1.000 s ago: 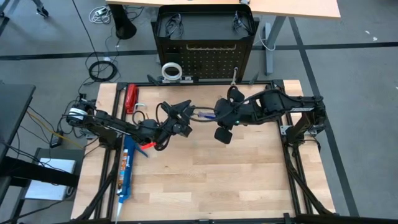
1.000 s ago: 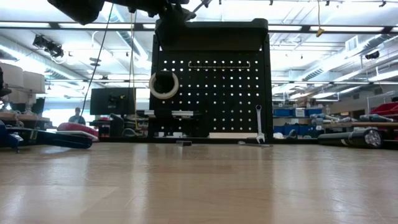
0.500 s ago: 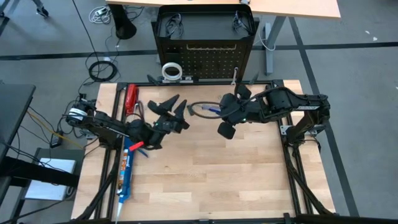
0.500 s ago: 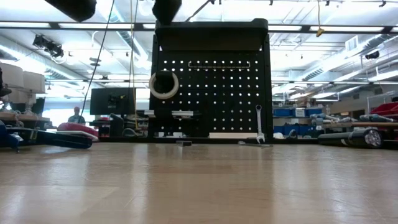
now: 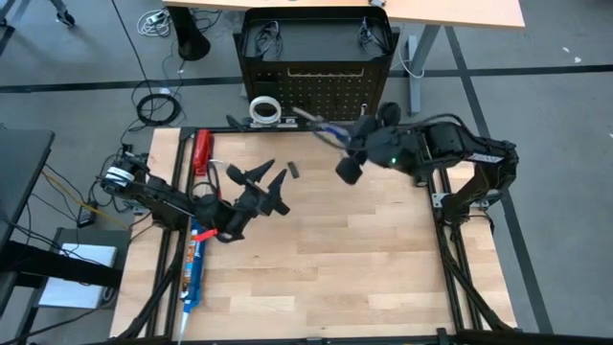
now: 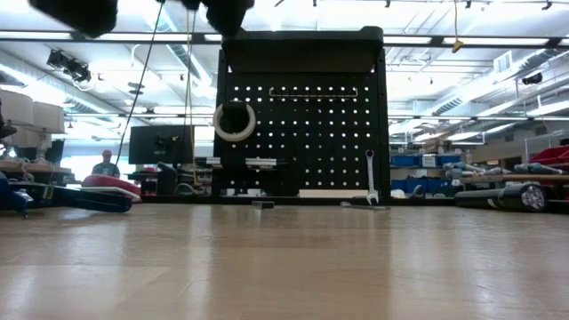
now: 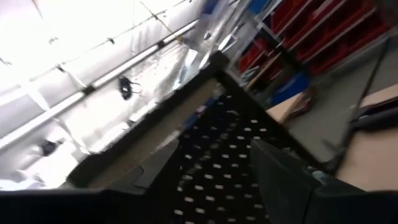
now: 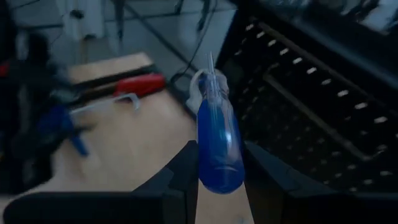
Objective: Hang tools onto peg board
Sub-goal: Put the blue screwdriver onto top of the black pegboard
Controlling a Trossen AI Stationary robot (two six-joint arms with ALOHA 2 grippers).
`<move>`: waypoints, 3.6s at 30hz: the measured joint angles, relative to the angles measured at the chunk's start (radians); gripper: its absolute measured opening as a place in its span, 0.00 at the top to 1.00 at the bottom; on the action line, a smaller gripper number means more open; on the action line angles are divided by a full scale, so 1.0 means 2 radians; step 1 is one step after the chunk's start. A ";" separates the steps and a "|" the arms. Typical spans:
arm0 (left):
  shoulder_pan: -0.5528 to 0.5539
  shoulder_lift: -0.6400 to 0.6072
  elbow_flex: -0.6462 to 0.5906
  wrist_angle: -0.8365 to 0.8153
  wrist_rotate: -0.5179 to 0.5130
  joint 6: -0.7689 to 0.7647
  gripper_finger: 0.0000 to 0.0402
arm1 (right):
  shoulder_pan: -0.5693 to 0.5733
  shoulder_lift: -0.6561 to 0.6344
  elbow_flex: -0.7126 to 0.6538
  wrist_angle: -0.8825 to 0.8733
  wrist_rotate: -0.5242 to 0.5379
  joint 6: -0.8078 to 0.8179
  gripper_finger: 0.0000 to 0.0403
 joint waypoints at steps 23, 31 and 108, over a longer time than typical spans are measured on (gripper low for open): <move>-0.006 0.000 -0.080 0.003 0.002 -0.133 0.50 | -0.142 0.025 -0.008 0.246 -0.042 -0.083 0.73; -0.005 0.000 -0.110 0.017 0.019 -0.158 0.50 | -0.163 0.068 -0.008 0.330 -0.052 -0.111 0.73; 0.058 -0.021 0.126 -0.144 0.022 0.157 0.50 | 0.014 0.052 0.046 -0.003 -0.107 -0.059 0.72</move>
